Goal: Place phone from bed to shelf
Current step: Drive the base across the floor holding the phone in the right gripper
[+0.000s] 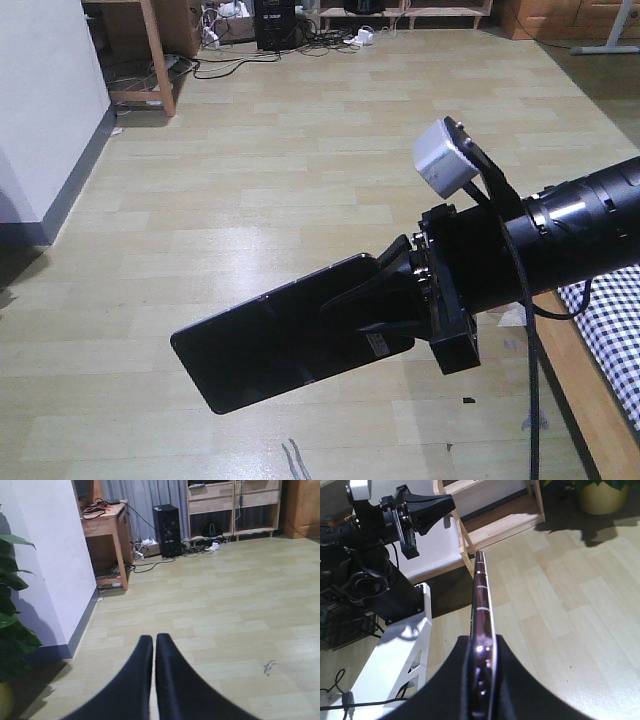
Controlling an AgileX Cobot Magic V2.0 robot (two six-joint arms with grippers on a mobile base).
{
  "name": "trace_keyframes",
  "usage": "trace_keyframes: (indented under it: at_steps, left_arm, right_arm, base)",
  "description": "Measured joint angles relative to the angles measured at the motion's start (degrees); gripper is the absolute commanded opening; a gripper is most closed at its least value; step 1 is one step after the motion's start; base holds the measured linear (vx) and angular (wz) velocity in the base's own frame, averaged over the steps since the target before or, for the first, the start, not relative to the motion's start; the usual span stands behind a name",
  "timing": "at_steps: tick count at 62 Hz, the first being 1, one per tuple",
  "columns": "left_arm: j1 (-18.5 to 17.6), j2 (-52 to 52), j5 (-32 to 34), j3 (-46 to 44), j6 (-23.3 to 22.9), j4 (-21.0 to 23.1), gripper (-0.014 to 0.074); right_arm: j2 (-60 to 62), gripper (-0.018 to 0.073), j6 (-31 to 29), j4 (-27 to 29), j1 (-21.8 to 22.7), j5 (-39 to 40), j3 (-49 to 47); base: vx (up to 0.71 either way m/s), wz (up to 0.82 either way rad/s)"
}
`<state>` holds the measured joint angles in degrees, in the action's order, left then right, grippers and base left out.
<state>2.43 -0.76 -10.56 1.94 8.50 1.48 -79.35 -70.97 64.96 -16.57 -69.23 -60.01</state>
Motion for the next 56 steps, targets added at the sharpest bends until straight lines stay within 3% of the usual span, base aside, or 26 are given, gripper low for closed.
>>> trace_keyframes:
  at_steps: [56]
  left_arm:
    - [0.0, 0.0, 0.0, 0.0, 0.0, 0.0, 0.0001]
  right_arm:
    - [0.0, -0.0002, 0.0, 0.0, 0.0, 0.0, 0.0]
  base:
    - [0.07, 0.04]
